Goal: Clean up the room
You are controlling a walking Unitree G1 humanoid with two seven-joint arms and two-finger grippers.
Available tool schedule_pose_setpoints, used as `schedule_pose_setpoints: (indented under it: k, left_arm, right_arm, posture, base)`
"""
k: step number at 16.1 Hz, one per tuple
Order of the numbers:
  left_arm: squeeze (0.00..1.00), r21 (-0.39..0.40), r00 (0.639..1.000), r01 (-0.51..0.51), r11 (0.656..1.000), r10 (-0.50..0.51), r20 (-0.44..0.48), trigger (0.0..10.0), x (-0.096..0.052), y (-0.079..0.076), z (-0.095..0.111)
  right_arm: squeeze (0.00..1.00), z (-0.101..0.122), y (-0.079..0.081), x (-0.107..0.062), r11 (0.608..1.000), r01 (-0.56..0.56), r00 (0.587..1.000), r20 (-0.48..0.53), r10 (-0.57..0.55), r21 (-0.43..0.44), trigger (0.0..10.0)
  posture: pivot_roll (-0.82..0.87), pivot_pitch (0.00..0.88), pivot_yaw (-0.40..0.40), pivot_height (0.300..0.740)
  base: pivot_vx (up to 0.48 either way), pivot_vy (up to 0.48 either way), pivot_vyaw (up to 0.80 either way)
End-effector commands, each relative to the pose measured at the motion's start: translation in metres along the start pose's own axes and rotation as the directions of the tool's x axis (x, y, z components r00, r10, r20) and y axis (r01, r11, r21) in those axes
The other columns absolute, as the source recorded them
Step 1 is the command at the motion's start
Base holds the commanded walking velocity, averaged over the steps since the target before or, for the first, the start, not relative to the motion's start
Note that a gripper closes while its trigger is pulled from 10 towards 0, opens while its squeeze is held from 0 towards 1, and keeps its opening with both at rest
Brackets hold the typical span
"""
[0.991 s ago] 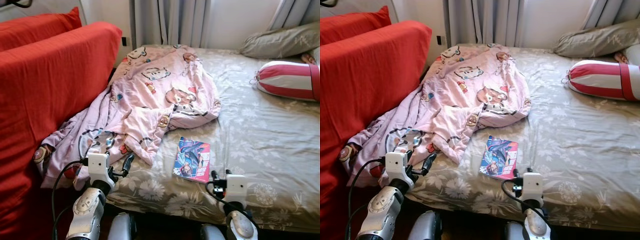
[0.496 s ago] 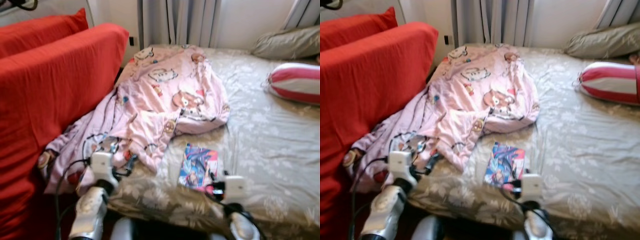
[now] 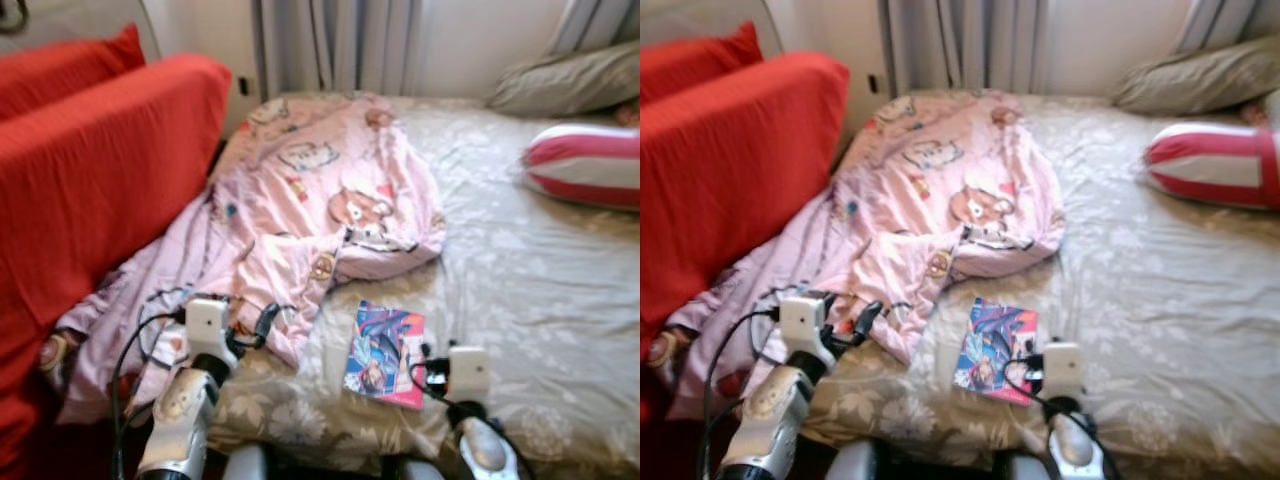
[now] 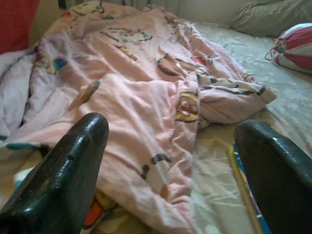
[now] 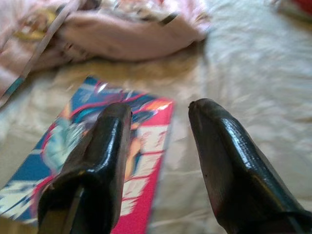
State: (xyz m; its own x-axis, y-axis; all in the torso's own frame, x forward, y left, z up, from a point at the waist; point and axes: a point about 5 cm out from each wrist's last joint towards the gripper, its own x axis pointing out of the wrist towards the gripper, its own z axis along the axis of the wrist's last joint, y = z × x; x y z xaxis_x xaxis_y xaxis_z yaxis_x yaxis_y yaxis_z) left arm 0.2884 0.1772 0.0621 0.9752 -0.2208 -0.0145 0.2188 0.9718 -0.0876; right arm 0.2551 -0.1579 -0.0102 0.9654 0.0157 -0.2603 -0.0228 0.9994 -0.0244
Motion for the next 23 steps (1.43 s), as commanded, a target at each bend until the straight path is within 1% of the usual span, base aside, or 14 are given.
schedule_pose_setpoints:
  k: [1, 3, 5, 6, 9, 10, 11, 12, 13, 14, 15, 16, 20, 23]
  left_arm:
    - [0.00, 0.000, 1.000, -0.004, 1.000, 0.004, -0.015, 10.0, -0.002, 0.002, -0.001]
    - [0.00, 0.004, 1.000, 0.000, 1.000, 0.000, -0.011, 10.0, -0.001, 0.002, 0.001]
    - [0.00, 0.006, 1.000, 0.000, 1.000, 0.000, -0.009, 10.0, -0.001, 0.003, 0.003]
    - [0.00, 0.011, 1.000, 0.001, 1.000, -0.001, -0.008, 10.0, -0.002, 0.004, 0.005]
    - [0.00, 0.031, 1.000, 0.002, 1.000, -0.002, 0.001, 10.0, -0.002, 0.005, 0.009]
    - [0.00, 0.041, 1.000, 0.010, 0.999, -0.011, 0.004, 10.0, -0.007, 0.008, 0.013]
    - [0.00, 0.053, 1.000, 0.014, 0.999, -0.014, 0.002, 10.0, -0.013, 0.012, 0.014]
    - [0.00, 0.058, 1.000, 0.008, 0.998, -0.008, -0.001, 10.0, -0.015, 0.014, 0.014]
    - [0.00, 0.062, 1.000, -0.005, 0.998, 0.005, -0.006, 10.0, -0.018, 0.018, 0.014]
    - [0.00, 0.064, 1.000, -0.011, 0.998, 0.012, -0.015, 10.0, -0.020, 0.018, 0.013]
    - [0.00, 0.070, 0.999, 0.006, 0.998, -0.003, -0.034, 10.0, -0.026, 0.014, 0.010]
    - [0.00, 0.070, 0.999, 0.006, 0.998, -0.003, -0.034, 10.0, -0.026, 0.014, 0.010]
    - [0.00, 0.071, 0.997, -0.011, 0.997, 0.016, -0.070, 10.0, -0.046, 0.018, 0.005]
    - [0.00, 0.083, 0.996, -0.010, 0.996, 0.017, -0.087, 10.0, -0.049, 0.020, 0.006]
  right_arm:
    - [0.00, 0.001, 0.004, 0.004, 1.000, -0.020, 1.000, -0.021, 0.020, 0.013, 10.0]
    - [0.00, 0.003, 0.005, 0.012, 0.998, -0.009, 0.998, -0.059, 0.013, 0.066, 10.0]
    - [0.00, 0.003, 0.010, 0.014, 0.997, -0.025, 0.996, -0.081, 0.031, 0.073, 10.0]
    - [0.00, 0.001, 0.016, 0.016, 0.996, -0.029, 0.993, -0.111, 0.039, 0.090, 10.0]
    - [0.00, -0.009, 0.018, 0.016, 0.989, 0.008, 0.979, -0.203, 0.023, 0.147, 10.0]
    - [0.93, -0.017, 0.021, 0.011, 0.979, 0.029, 0.968, -0.251, 0.023, 0.199, 10.0]
    - [1.00, -0.020, 0.022, 0.010, 0.971, 0.055, 0.963, -0.271, 0.010, 0.231, 10.0]
    - [1.00, -0.020, 0.021, 0.010, 0.968, 0.070, 0.961, -0.275, -0.001, 0.241, 10.0]
    - [0.90, -0.018, 0.018, 0.012, 0.965, 0.087, 0.963, -0.270, -0.018, 0.249, 10.0]
    - [0.04, -0.013, 0.015, 0.015, 0.965, 0.086, 0.968, -0.251, -0.022, 0.248, 10.0]
    - [0.00, -0.008, 0.011, 0.019, 0.964, 0.093, 0.972, -0.235, -0.033, 0.249, 10.0]
    - [0.00, -0.008, 0.011, 0.019, 0.964, 0.093, 0.972, -0.235, -0.033, 0.249, 10.0]
    - [0.00, 0.009, -0.004, 0.028, 0.917, 0.161, 0.981, -0.162, -0.108, 0.365, 10.0]
    - [0.00, 0.013, -0.013, 0.031, 0.905, 0.182, 0.978, -0.165, -0.126, 0.386, 10.0]
  posture:
    - [0.01, 0.060, 0.007, 0.601]
    - [0.02, 0.078, 0.017, 0.601]
    - [0.04, 0.086, 0.019, 0.601]
    - [0.05, 0.096, 0.021, 0.601]
    - [0.07, 0.093, 0.021, 0.601]
    - [0.12, 0.081, 0.031, 0.601]
    - [0.11, 0.080, 0.028, 0.601]
    - [0.11, 0.091, 0.027, 0.601]
    - [0.12, 0.112, 0.027, 0.601]
    - [0.13, 0.160, 0.031, 0.601]
    - [0.14, 0.178, 0.042, 0.601]
    - [0.14, 0.178, 0.042, 0.601]
    - [0.15, 0.201, 0.049, 0.601]
    - [0.16, 0.201, 0.050, 0.601]
  base:
    - [0.000, 0.000, 0.00]
    - [0.000, 0.000, 0.00]
    - [0.000, 0.000, 0.00]
    - [0.000, 0.000, 0.00]
    - [0.000, 0.000, 0.00]
    - [0.000, 0.000, 0.00]
    - [0.000, 0.000, 0.00]
    - [0.000, 0.000, 0.00]
    - [0.000, 0.000, 0.00]
    - [0.000, 0.000, 0.00]
    - [0.000, 0.000, 0.00]
    - [0.000, 0.000, 0.00]
    - [0.000, 0.000, 0.00]
    - [0.000, 0.000, 0.00]
